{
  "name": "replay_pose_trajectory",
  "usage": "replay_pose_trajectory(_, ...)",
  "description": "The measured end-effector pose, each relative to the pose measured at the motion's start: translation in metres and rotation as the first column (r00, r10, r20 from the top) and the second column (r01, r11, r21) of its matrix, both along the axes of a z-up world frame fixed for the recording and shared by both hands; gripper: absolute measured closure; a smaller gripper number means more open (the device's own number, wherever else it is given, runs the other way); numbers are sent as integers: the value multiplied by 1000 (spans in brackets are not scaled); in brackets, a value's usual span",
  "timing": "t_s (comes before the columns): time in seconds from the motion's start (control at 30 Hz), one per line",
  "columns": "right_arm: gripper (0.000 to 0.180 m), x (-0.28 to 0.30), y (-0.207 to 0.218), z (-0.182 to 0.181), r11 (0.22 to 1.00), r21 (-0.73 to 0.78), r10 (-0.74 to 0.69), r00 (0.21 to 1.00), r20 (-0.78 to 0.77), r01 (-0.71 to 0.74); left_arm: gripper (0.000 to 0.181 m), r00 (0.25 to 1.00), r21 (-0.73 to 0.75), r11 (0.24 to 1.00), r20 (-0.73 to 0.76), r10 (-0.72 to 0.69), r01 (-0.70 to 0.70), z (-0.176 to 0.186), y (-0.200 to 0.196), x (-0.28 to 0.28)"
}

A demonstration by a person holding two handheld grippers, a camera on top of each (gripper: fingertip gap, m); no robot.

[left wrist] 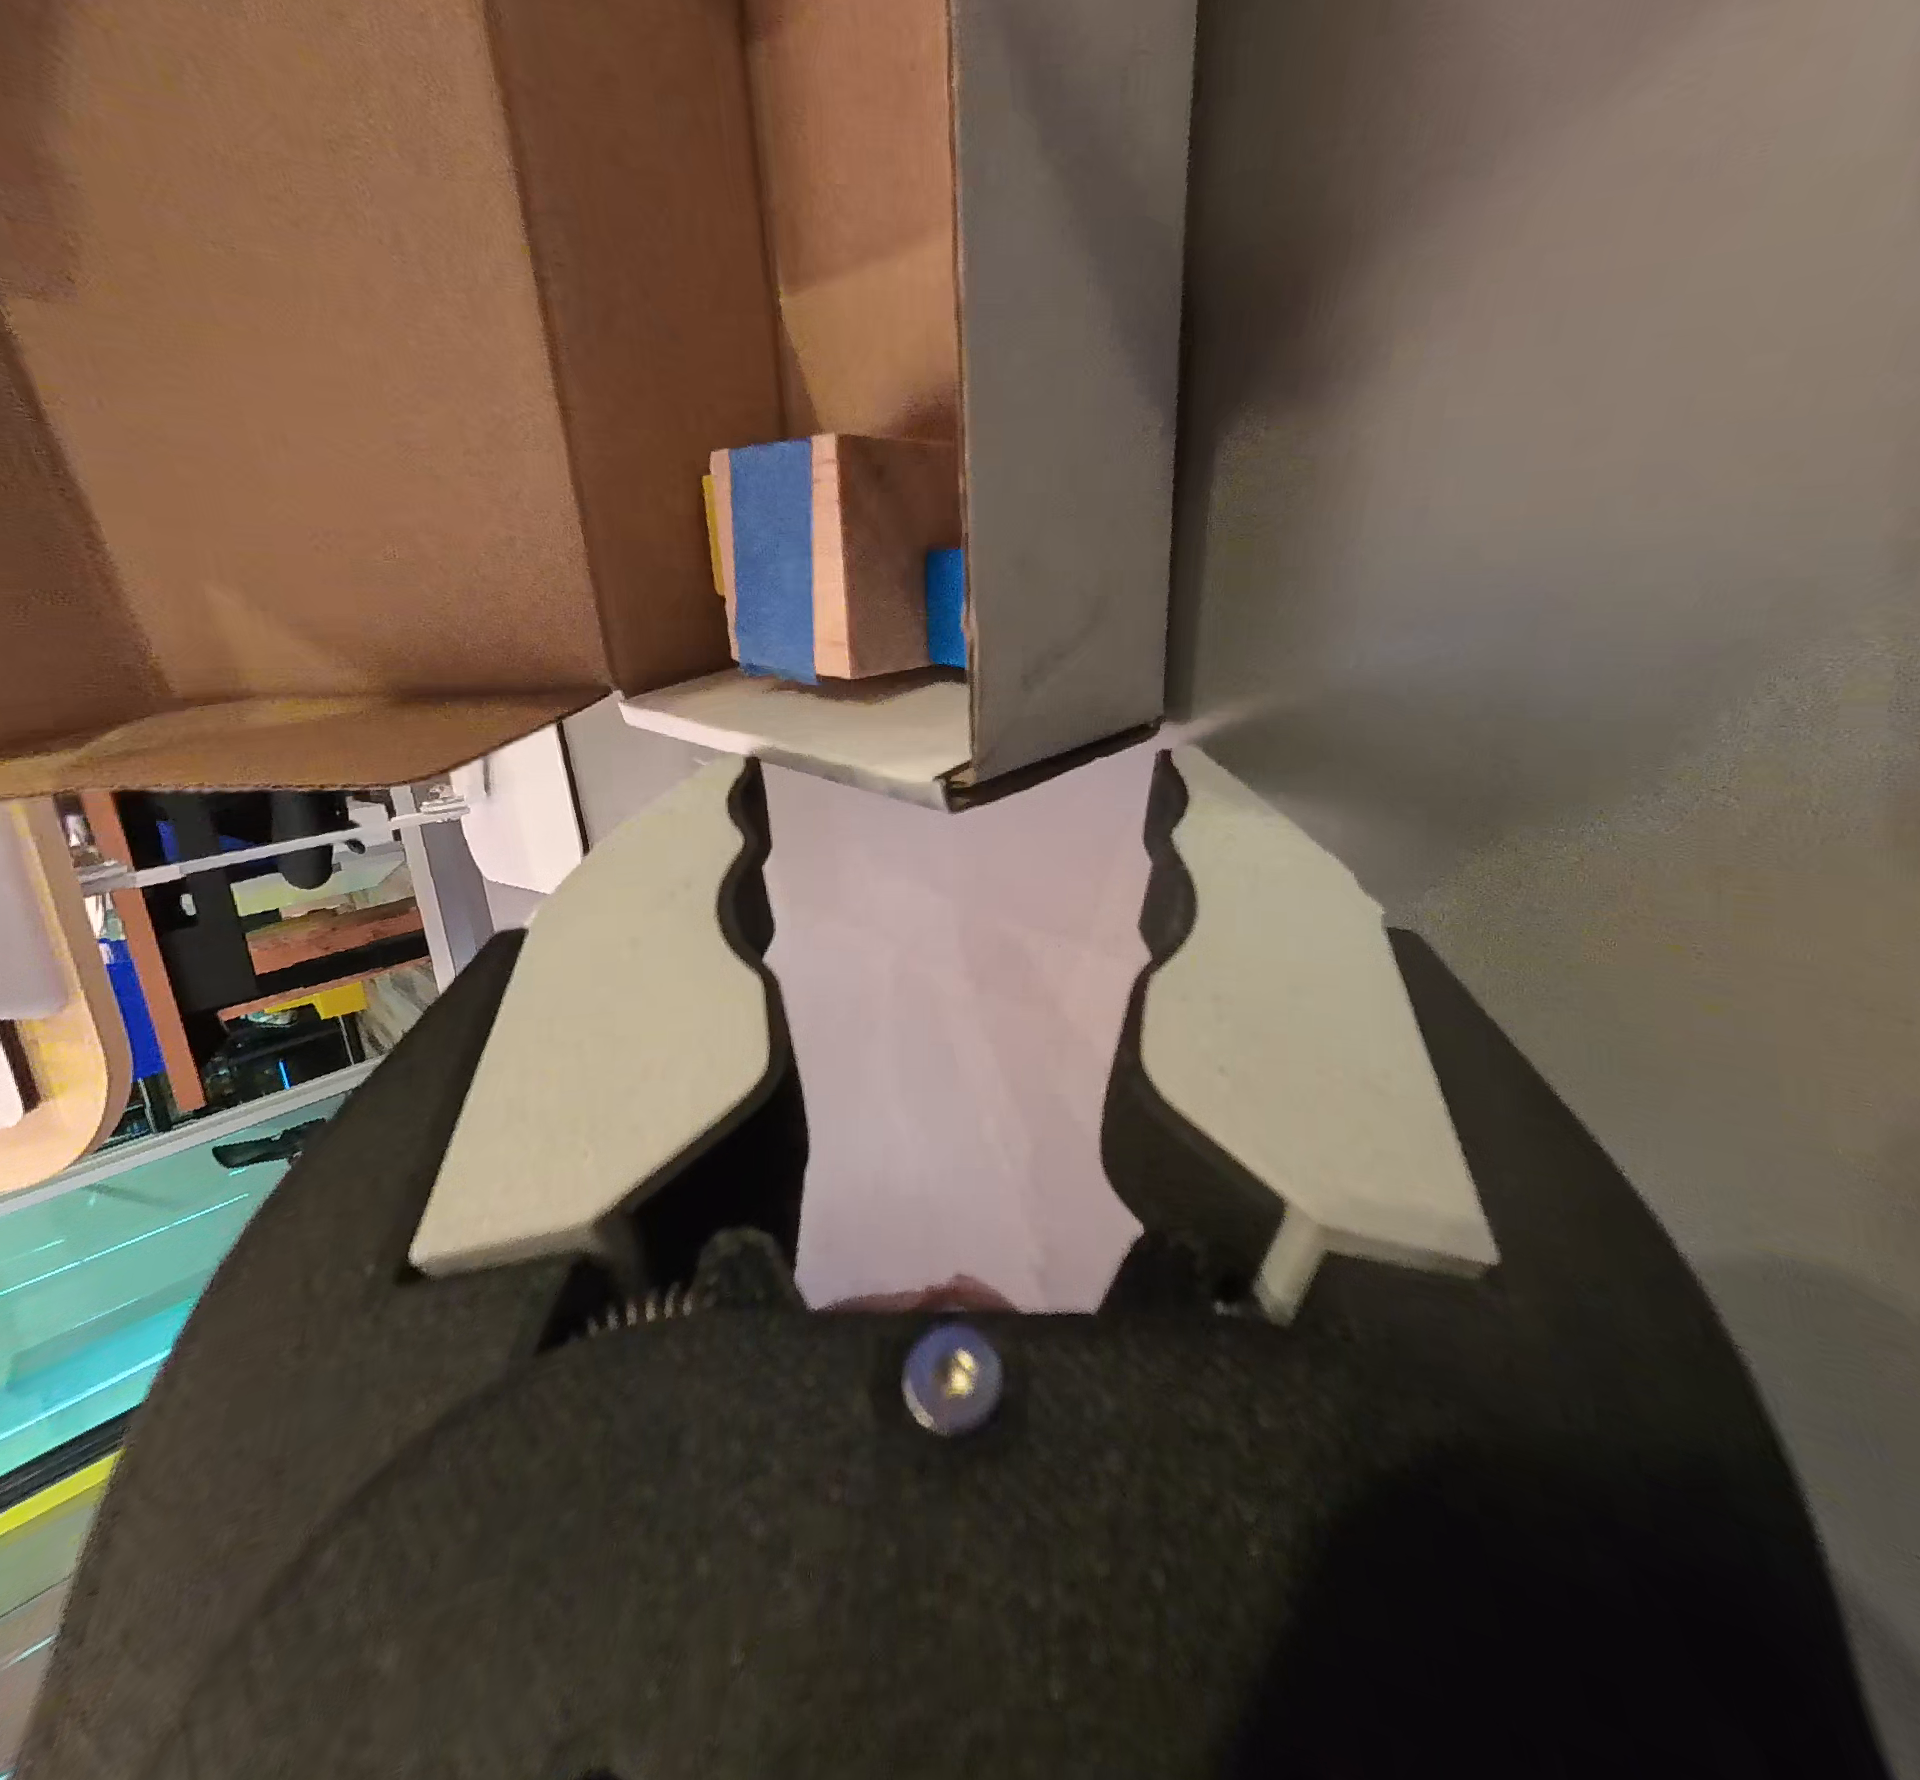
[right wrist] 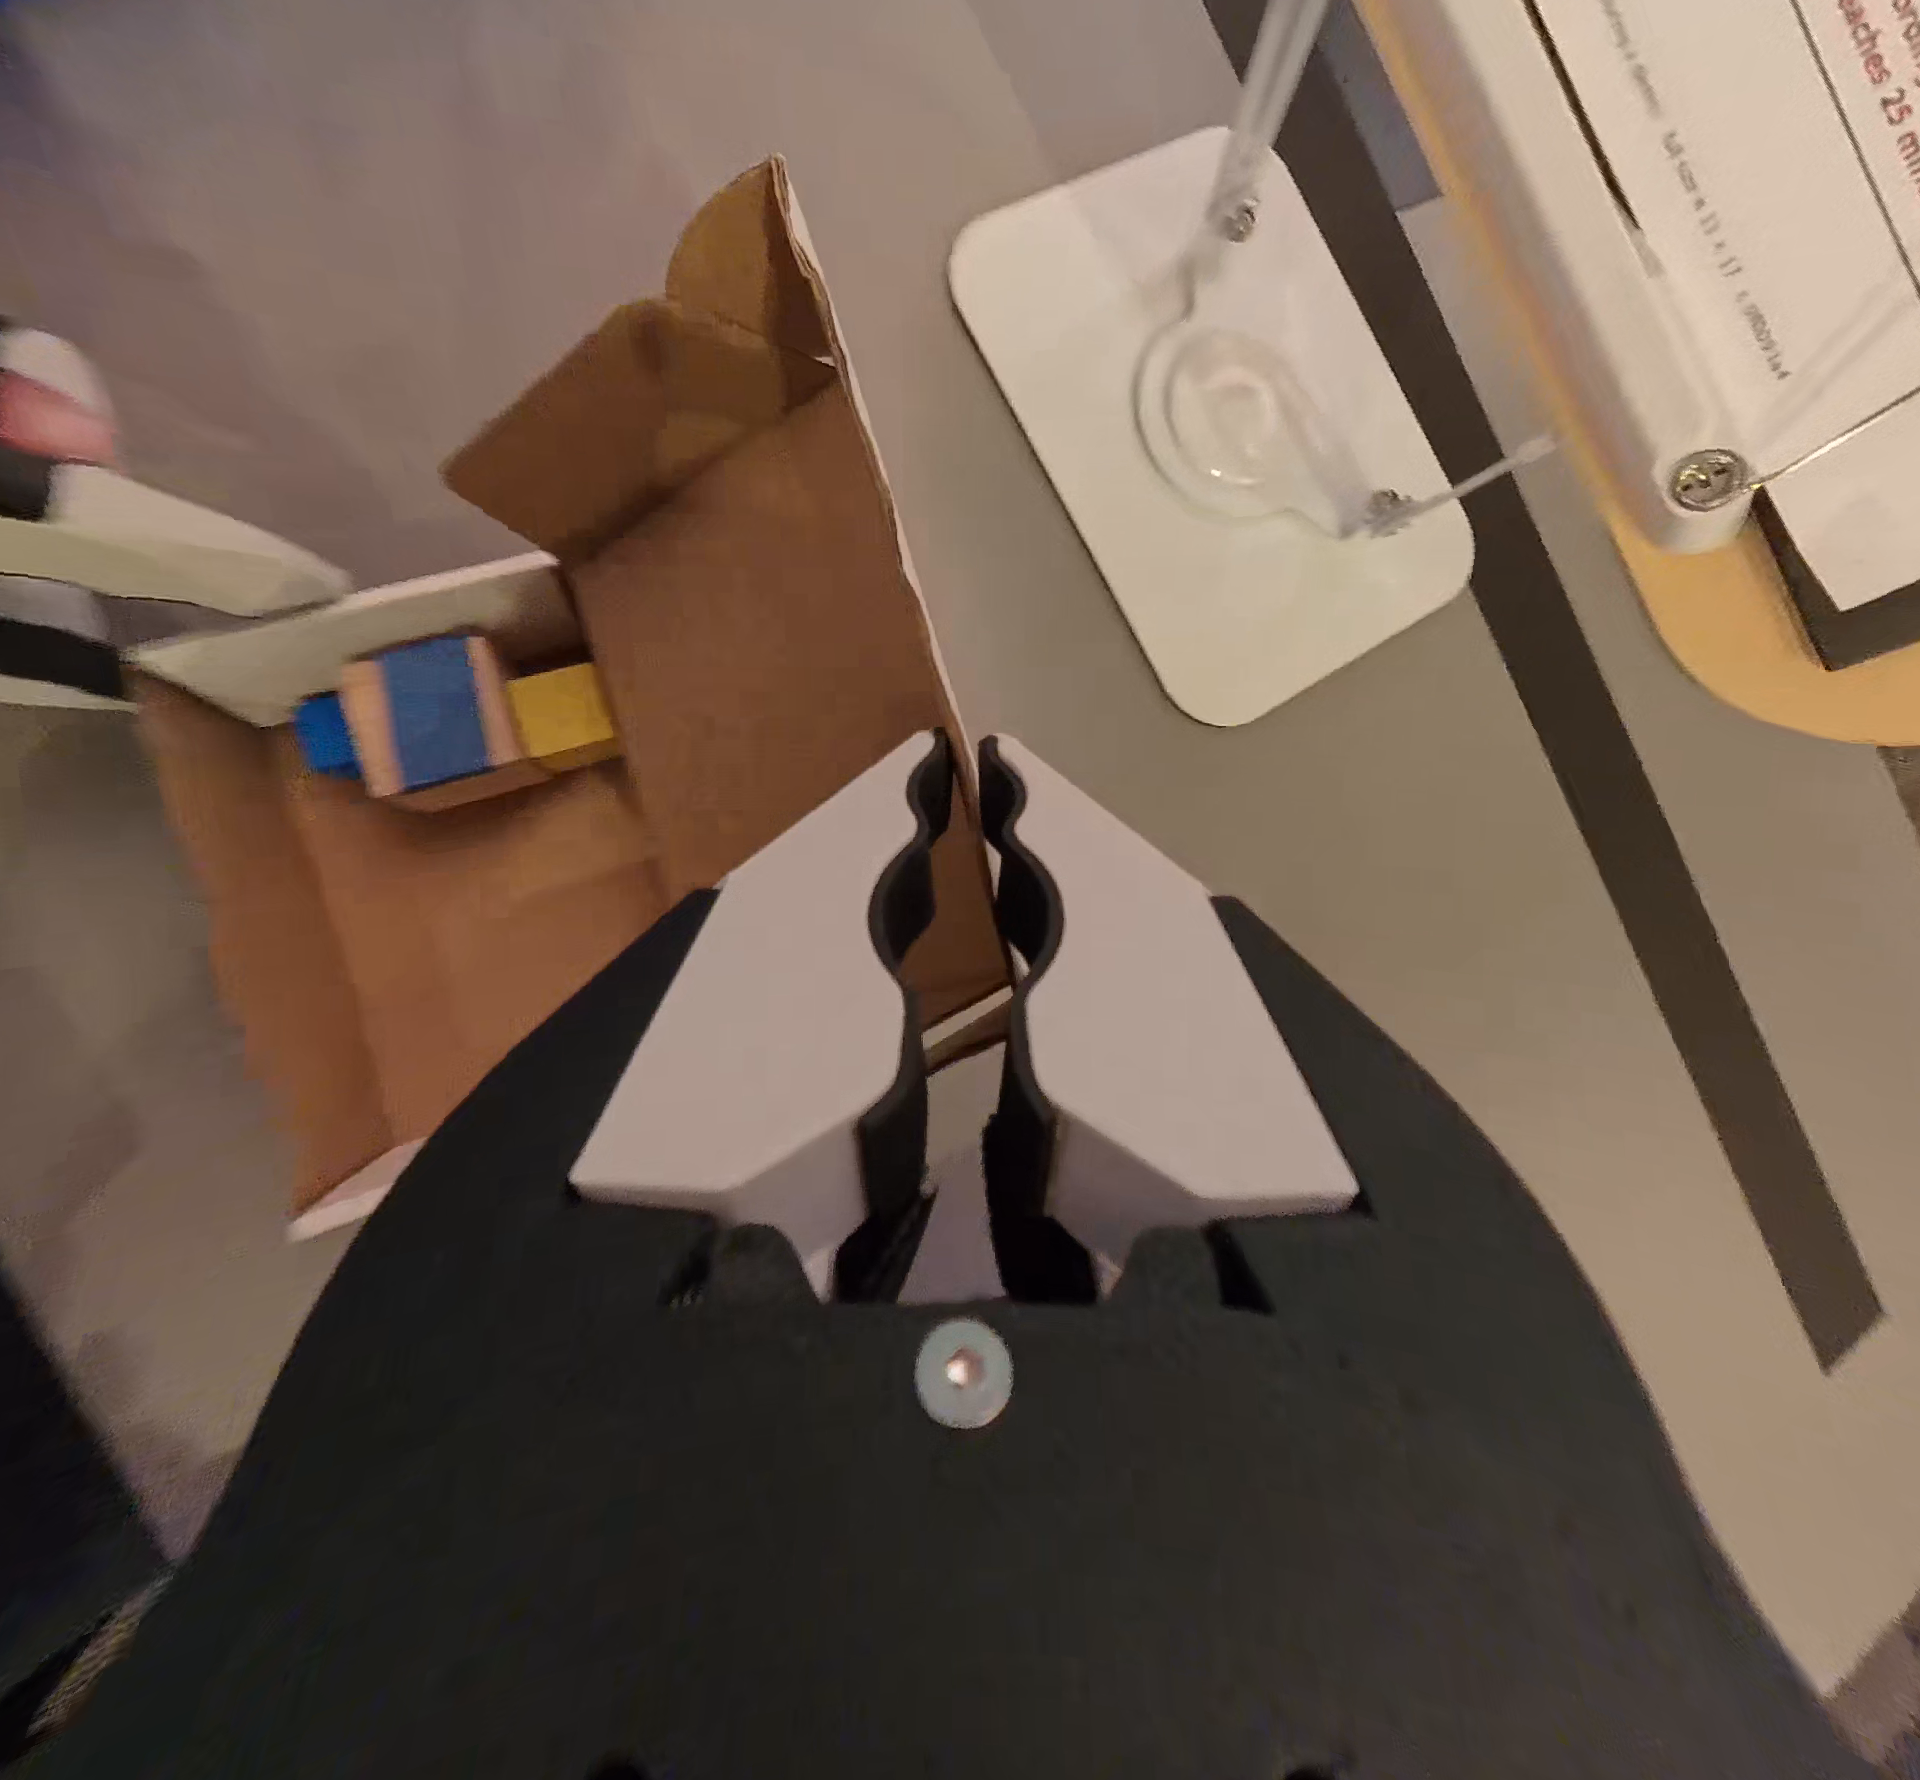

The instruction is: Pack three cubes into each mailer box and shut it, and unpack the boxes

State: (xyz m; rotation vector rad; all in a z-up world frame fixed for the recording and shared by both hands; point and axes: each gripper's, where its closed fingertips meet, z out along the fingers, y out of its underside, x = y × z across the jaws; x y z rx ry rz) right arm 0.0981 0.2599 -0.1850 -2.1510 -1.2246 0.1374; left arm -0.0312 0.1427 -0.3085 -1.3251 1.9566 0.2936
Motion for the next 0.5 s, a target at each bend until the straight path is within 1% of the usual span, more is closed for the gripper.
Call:
replay_pose_trajectory(0.2, 177, 12, 24, -49, 1000, -7, -24, 992, 122, 25, 115, 1000, 0, 1000, -6, 6, -6, -2, -1, 1)
replay_pose_trajectory(0.3, 176, 20, 29, -73, 997, -57, -32, 985, 171, 42, 118, 1000, 1, 1000, -5, 8, -8, -3, -2, 3)
replay_pose_trajectory(0.43, 175, 19, 34, -79, 995, -94, -26, 985, 172, 43, 119, 1000, -18, 1000, 12, 16, -16, -2, -2, 4)
replay_pose_trajectory(0.5, 174, 20, 34, -86, 994, -107, -4, 973, 231, 30, 120, 999, -37, 999, 25, 19, -18, -2, -4, 6)
